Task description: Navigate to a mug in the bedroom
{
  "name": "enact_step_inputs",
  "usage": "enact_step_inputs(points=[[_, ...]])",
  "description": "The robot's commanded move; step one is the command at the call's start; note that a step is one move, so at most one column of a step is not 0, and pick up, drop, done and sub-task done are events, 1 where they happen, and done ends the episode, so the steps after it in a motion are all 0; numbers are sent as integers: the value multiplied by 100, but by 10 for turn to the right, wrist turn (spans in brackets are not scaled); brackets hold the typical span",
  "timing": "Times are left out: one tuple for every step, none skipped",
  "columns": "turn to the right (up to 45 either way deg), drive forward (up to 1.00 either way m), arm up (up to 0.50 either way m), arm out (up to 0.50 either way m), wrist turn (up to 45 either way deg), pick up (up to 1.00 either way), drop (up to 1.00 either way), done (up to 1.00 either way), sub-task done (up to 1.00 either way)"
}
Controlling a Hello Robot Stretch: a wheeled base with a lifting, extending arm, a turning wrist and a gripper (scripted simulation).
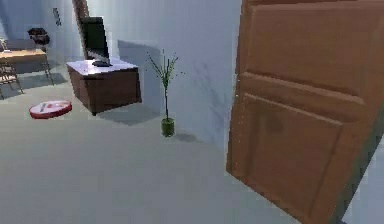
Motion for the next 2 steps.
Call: enact_step_inputs(points=[[450, 0, 0, 0, 0, 0, 0, 0, 0], [90, 0, 0, 0, 0, 0, 0, 0, 0]])
